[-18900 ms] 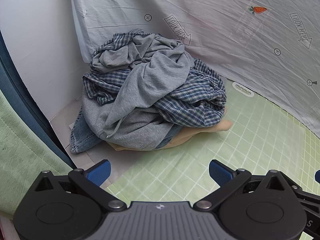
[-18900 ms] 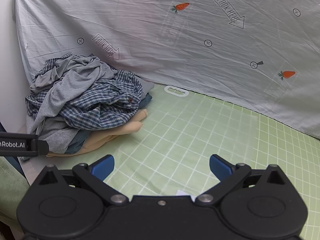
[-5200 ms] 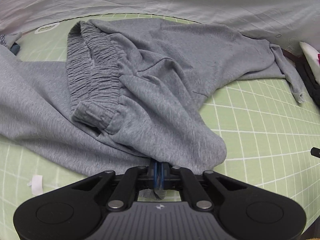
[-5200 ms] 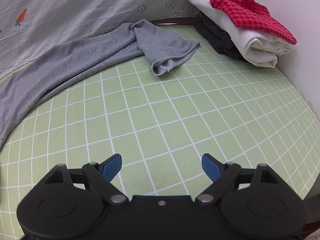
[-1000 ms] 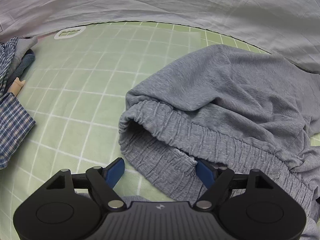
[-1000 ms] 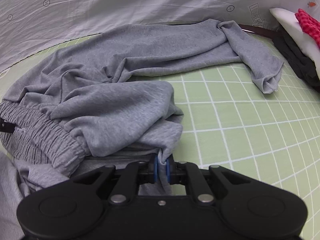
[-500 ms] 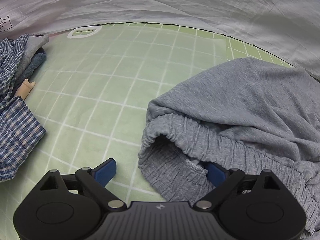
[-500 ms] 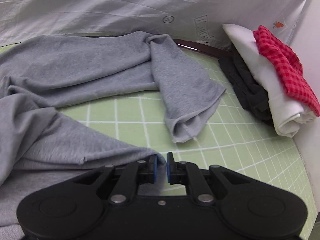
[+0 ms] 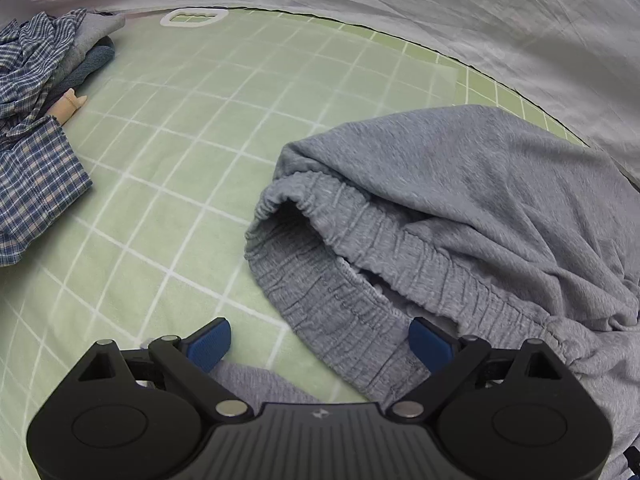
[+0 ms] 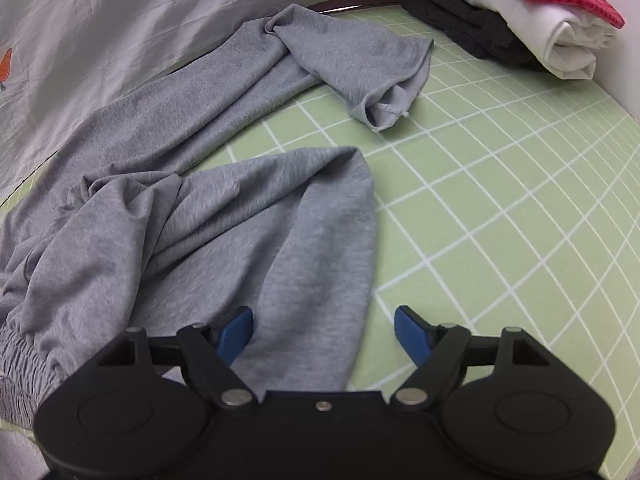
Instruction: Fold clothes
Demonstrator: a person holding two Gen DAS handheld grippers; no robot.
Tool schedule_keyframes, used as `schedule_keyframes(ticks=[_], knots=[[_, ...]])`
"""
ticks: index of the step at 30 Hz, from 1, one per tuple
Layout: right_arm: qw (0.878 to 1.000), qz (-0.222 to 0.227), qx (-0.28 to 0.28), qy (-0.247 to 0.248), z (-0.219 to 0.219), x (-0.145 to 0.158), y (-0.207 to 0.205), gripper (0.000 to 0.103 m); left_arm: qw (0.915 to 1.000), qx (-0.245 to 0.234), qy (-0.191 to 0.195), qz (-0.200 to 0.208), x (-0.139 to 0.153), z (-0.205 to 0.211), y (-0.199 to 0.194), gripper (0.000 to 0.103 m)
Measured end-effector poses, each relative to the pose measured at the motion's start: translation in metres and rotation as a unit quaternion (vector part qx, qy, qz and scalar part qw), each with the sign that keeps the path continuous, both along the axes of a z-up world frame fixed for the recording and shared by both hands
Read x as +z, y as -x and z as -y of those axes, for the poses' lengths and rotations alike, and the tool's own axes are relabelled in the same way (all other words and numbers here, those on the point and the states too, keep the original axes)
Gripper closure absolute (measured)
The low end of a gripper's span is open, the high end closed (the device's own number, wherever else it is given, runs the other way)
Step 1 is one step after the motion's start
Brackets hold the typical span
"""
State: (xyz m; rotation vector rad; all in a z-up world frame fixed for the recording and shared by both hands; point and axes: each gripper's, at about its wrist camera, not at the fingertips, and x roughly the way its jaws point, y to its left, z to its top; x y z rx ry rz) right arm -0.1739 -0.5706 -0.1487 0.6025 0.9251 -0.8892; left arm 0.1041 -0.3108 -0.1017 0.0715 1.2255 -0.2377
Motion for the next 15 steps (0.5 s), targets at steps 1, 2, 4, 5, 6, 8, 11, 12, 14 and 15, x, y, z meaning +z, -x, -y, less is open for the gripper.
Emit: schedule_keyframes(ticks=[1, 2, 4, 5, 6, 8, 11, 12, 14, 15], knots=[[1.0, -0.002, 0.009, 0.0, -0.005, -0.001, -0.002, 0.02, 1.0, -0.005, -0.002, 0.0, 0.0, 0.003, 0.004, 0.008], [1.0, -0.004, 0.018, 0.0, -0.009, -0.001, -0.004, 0.019, 0.9999, -0.011, -0.003, 0.0, -0.001, 0.006, 0.008, 0.008], [0.999, -0.005, 0.035, 0.004, -0.017, -0.002, -0.008, 0.018, 0.9997, -0.022, -0.009, 0.002, -0.002, 0.011, 0.016, 0.008], [0.999, -0.003, 0.042, 0.007, -0.019, -0.002, -0.009, 0.018, 0.9995, -0.027, -0.014, 0.004, -0.002, 0.013, 0.019, 0.008], [0.999, 0.0, 0.049, 0.011, -0.022, -0.002, -0.011, 0.02, 0.9993, -0.031, -0.018, 0.006, -0.003, 0.014, 0.021, 0.007], [0.998, 0.006, 0.064, 0.027, -0.028, 0.001, -0.011, 0.038, 0.9986, -0.043, -0.026, 0.016, -0.005, 0.016, 0.026, 0.007], [0.994, 0.025, 0.105, 0.029, -0.031, 0.005, -0.011, 0.089, 0.9977, -0.057, -0.029, 0.023, -0.006, 0.014, 0.029, 0.005], [0.992, 0.022, 0.117, 0.032, -0.031, 0.006, -0.011, 0.094, 0.9976, -0.059, -0.029, 0.023, -0.006, 0.013, 0.029, 0.003], [0.99, 0.006, 0.133, 0.051, -0.028, 0.007, -0.006, 0.096, 0.9975, -0.062, -0.03, 0.02, -0.007, 0.013, 0.027, 0.001], [0.988, -0.002, 0.14, 0.061, -0.026, 0.007, -0.004, 0.097, 0.9974, -0.063, -0.029, 0.019, -0.008, 0.012, 0.026, 0.0]])
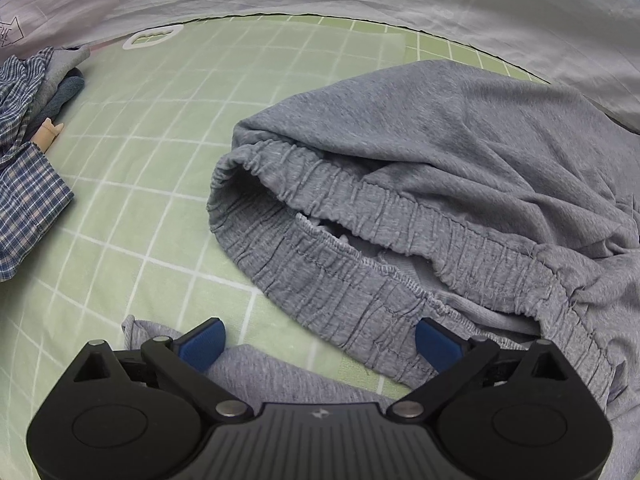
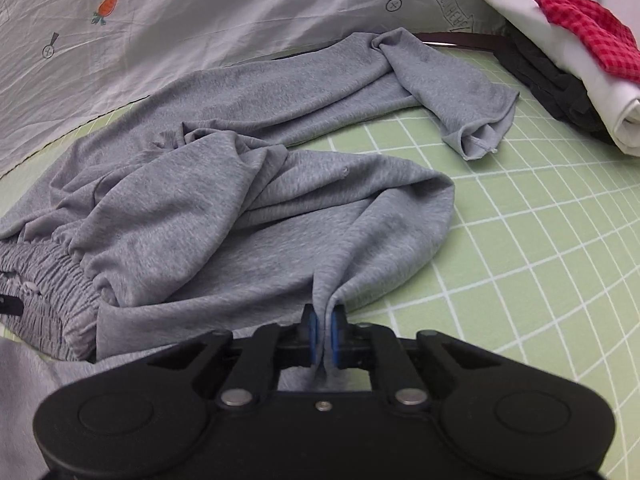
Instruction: Fold clothes
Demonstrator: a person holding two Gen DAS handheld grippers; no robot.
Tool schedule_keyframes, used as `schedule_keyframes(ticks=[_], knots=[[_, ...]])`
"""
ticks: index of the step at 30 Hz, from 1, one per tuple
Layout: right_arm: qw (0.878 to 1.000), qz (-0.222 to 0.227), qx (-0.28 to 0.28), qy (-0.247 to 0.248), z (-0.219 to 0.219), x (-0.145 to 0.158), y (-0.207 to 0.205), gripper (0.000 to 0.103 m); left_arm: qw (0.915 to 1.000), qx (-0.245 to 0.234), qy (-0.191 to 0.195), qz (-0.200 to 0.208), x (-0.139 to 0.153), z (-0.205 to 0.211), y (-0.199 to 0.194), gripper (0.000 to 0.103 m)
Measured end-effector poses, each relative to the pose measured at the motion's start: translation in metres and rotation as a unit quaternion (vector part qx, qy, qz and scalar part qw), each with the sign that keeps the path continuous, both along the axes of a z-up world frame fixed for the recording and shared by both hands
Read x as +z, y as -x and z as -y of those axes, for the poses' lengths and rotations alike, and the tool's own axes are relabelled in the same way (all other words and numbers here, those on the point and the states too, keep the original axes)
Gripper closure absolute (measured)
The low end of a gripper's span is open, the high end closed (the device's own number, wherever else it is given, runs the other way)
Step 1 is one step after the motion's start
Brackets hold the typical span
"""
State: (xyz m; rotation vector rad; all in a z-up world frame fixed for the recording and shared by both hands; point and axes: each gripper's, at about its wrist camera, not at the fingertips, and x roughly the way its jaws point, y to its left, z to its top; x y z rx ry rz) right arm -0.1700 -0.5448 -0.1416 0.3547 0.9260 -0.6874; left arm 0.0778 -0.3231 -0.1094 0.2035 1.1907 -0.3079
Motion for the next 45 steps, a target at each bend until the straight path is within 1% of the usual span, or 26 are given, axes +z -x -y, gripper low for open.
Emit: schedule_keyframes(ticks=[3, 5, 6, 8, 9, 11, 13, 15, 17, 19, 22, 23, 24, 26, 27, 28, 29, 31, 33, 36, 38, 40, 42, 44, 45], knots=[[0.999, -0.024, -0.009, 0.04, 0.018, 0.002, 0.018, 0.097, 1.0, 0.006, 0.0, 0.0, 0.0, -0.002, -0.002, 0.0], [0.996, -0.047, -0.021, 0.079, 0.041, 0.002, 0.031, 0.099, 0.9999, 0.015, 0.0, 0.0, -0.001, -0.006, -0.005, 0.0], [0.993, -0.058, -0.027, 0.1, 0.053, 0.002, 0.037, 0.099, 0.9999, 0.017, 0.001, 0.0, -0.001, -0.007, -0.006, 0.0], [0.984, -0.089, -0.039, 0.15, 0.079, 0.001, 0.049, 0.098, 0.9998, 0.021, 0.002, 0.001, -0.001, -0.008, -0.007, 0.0], [0.98, -0.098, -0.047, 0.167, 0.088, 0.001, 0.053, 0.097, 0.9997, 0.023, 0.002, 0.001, -0.001, -0.008, -0.006, 0.0], [0.982, -0.085, -0.069, 0.151, 0.104, 0.008, 0.06, 0.088, 0.9994, 0.035, 0.001, -0.001, -0.001, -0.008, -0.005, 0.0], [0.986, -0.065, -0.09, 0.124, 0.112, 0.013, 0.066, 0.059, 0.9984, 0.056, 0.0, -0.004, -0.002, -0.009, -0.001, 0.0], [0.989, -0.039, -0.11, 0.087, 0.108, 0.015, 0.072, 0.053, 0.9972, 0.074, 0.005, -0.011, -0.001, -0.009, 0.004, 0.0], [0.991, -0.035, -0.114, 0.057, 0.092, 0.009, 0.077, 0.044, 0.9962, 0.084, 0.013, -0.018, 0.0, -0.009, 0.012, 0.0], [0.99, -0.033, -0.132, 0.033, 0.071, 0.003, 0.082, 0.03, 0.9957, 0.086, 0.024, -0.022, 0.001, -0.007, 0.021, 0.0], [0.986, -0.02, -0.165, -0.019, 0.053, -0.005, 0.097, 0.027, 0.9961, 0.077, 0.037, -0.023, 0.001, 0.003, 0.035, 0.0], [0.985, -0.014, -0.167, -0.034, 0.048, -0.007, 0.102, 0.027, 0.9963, 0.072, 0.041, -0.023, 0.001, 0.008, 0.039, 0.0], [0.987, -0.012, -0.158, -0.037, 0.044, -0.008, 0.105, 0.026, 0.9969, 0.065, 0.04, -0.021, 0.001, 0.013, 0.042, 0.0], [0.99, -0.008, -0.135, -0.034, 0.041, -0.008, 0.108, 0.027, 0.9983, 0.051, 0.026, -0.015, 0.0, 0.024, 0.048, 0.0], [0.992, -0.006, -0.122, -0.03, 0.04, -0.007, 0.109, 0.037, 0.9987, 0.046, 0.018, -0.012, -0.001, 0.029, 0.051, 0.0], [0.994, -0.004, -0.108, -0.027, 0.04, -0.006, 0.11, 0.055, 0.999, 0.042, 0.008, -0.008, -0.002, 0.033, 0.052, 0.0], [0.995, -0.002, -0.095, -0.023, 0.04, -0.004, 0.111, 0.065, 0.9992, 0.041, 0.0, -0.004, -0.003, 0.035, 0.054, 0.0], [0.998, -0.004, -0.064, -0.019, 0.043, -0.004, 0.11, 0.1, 0.9991, 0.042, -0.001, 0.003, -0.003, 0.033, 0.057, 0.0], [0.999, -0.014, -0.035, -0.008, 0.052, -0.003, 0.108, 0.1, 0.999, 0.044, -0.001, 0.004, -0.003, 0.031, 0.056, 0.0], [0.998, -0.045, -0.014, 0.038, 0.078, -0.005, 0.107, 0.101, 0.9985, 0.054, 0.0, 0.006, -0.003, 0.026, 0.054, 0.0], [0.995, -0.07, -0.013, 0.075, 0.108, -0.007, 0.11, 0.101, 0.9983, 0.058, 0.0, 0.008, -0.003, 0.025, 0.053, 0.0], [0.989, -0.093, -0.022, 0.117, 0.147, -0.009, 0.114, 0.101, 0.9982, 0.059, 0.0, 0.009, -0.003, 0.024, 0.053, 0.0], [0.979, -0.115, -0.037, 0.164, 0.183, -0.01, 0.114, 0.101, 0.9981, 0.062, 0.0, 0.007, -0.003, 0.024, 0.052, 0.0], [0.97, -0.124, -0.05, 0.204, 0.21, -0.007, 0.11, 0.1, 0.9978, 0.067, -0.001, 0.004, -0.003, 0.022, 0.05, 0.0], [0.969, -0.122, -0.057, 0.209, 0.22, -0.004, 0.107, 0.097, 0.9974, 0.072, -0.001, 0.002, -0.003, 0.022, 0.05, 0.0]])
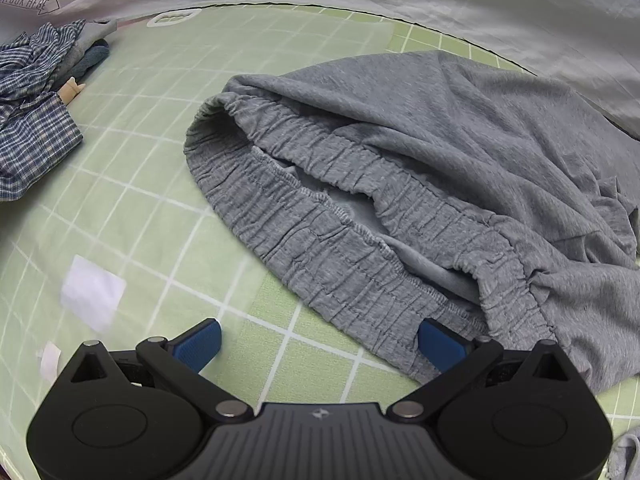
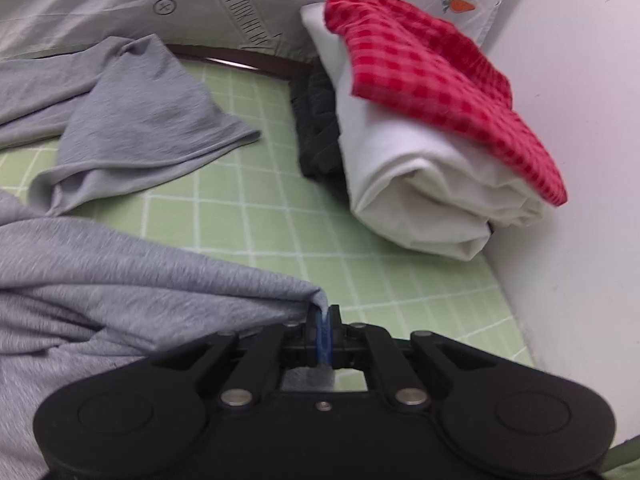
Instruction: Fold clothes
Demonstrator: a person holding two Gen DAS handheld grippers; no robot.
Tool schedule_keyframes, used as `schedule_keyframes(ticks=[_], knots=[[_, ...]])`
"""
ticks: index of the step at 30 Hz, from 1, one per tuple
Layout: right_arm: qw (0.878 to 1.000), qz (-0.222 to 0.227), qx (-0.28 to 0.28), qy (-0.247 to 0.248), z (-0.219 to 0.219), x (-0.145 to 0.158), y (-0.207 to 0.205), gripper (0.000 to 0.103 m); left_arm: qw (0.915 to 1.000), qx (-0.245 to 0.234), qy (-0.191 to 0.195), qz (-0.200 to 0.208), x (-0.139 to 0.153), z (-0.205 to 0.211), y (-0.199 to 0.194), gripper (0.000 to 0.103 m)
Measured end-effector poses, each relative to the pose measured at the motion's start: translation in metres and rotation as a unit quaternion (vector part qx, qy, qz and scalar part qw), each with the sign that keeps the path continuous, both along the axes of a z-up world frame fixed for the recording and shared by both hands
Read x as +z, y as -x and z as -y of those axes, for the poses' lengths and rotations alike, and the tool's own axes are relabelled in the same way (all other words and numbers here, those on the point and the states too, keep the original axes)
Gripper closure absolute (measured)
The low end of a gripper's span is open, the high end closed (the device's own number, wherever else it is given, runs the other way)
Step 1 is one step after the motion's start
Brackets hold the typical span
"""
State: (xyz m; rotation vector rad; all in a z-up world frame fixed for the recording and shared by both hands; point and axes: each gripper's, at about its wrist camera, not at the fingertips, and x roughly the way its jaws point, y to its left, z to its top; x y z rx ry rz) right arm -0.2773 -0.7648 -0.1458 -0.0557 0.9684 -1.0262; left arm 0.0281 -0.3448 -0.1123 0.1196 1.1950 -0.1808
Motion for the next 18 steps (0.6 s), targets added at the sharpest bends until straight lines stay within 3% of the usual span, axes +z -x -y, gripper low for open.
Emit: schedule_keyframes(ticks=[2, 4, 8, 12, 16, 18], knots=[[1.0, 0.012, -0.007, -0.016, 0.006, 0.003, -0.005, 0.082, 0.9999, 0.014, 0.0, -0.008, 0.001, 0.0, 0.001, 0.0], [0.999, 0.025, -0.006, -0.023, -0.008, 0.003, -0.006, 0.057, 0.9995, 0.027, 0.002, -0.015, 0.002, -0.001, 0.002, 0.0], [0.996, 0.059, -0.02, -0.068, -0.04, -0.001, 0.006, 0.047, 0.9989, 0.039, 0.018, -0.016, 0.012, -0.004, 0.01, 0.001], [0.986, 0.103, -0.083, -0.099, -0.069, -0.007, 0.03, 0.034, 0.995, 0.046, 0.085, -0.025, 0.03, -0.001, 0.018, 0.001], [0.964, 0.162, -0.155, -0.144, -0.076, -0.009, 0.057, 0.023, 0.9874, 0.025, 0.151, -0.037, 0.045, 0.016, 0.028, 0.002], [0.957, 0.173, -0.168, -0.163, -0.077, -0.011, 0.063, 0.021, 0.9856, 0.006, 0.164, -0.043, 0.046, 0.028, 0.031, 0.007]])
